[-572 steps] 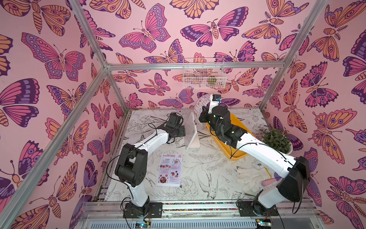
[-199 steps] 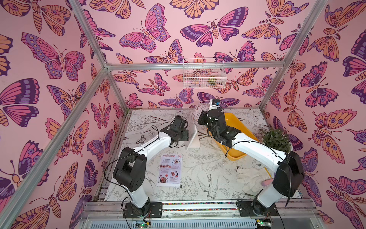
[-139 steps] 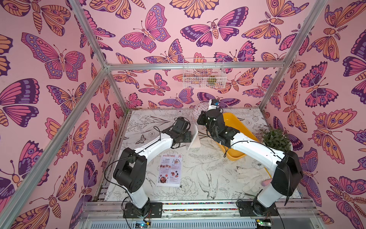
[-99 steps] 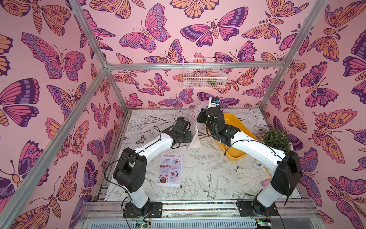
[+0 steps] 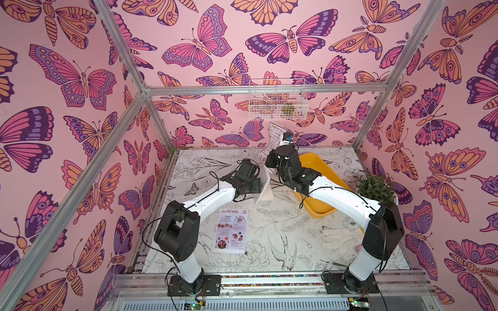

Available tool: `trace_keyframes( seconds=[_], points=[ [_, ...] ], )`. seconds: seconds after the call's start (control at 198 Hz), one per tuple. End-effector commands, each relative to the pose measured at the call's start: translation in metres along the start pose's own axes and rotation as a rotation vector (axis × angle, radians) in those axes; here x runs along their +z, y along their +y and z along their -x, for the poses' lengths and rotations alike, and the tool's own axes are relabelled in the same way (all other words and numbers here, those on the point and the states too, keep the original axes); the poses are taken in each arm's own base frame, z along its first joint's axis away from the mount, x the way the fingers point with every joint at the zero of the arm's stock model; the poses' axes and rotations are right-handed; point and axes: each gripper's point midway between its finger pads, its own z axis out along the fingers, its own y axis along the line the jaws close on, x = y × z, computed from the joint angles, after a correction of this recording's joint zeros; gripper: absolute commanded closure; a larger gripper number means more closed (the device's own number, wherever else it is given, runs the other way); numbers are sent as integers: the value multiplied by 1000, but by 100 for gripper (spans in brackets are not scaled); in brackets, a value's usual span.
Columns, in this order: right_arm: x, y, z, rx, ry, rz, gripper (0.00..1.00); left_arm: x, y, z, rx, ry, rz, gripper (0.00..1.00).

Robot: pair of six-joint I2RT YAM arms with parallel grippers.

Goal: Replace the menus in the menu holders
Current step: Insert the menu into the menu holder.

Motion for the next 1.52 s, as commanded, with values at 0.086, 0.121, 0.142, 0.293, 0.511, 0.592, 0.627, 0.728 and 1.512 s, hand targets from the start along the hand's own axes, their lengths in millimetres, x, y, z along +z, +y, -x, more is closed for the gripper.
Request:
trace_keyframes(
  seconds=[0.086,0.121,0.142,0.293,0.511,0.592,0.627,0.728,1.512],
  points=[
    [-6,4,14,40,-22,-7,100,-1,-10,2,-14,-13,-2,29],
    [-8,5,15,46,-23,-1,100,0,-9,1,-17,-13,5,29],
    [-9,5,16,49,-24,2,100,0,-8,1,-19,-13,7,29],
    [-14,5,16,61,-22,19,100,-1,-7,2,-30,-22,12,29],
    [-15,6,12,97,-11,35,100,0,-8,3,-38,-26,10,30],
    [-17,8,16,115,-15,52,100,2,-6,2,-40,-24,18,30],
    [-19,10,16,119,-14,60,100,2,-5,1,-41,-25,20,30],
    [-21,11,16,121,-12,71,100,2,-5,1,-46,-29,20,30],
    [-15,4,13,120,-22,29,100,-3,-8,0,-70,-33,4,29]
  ],
)
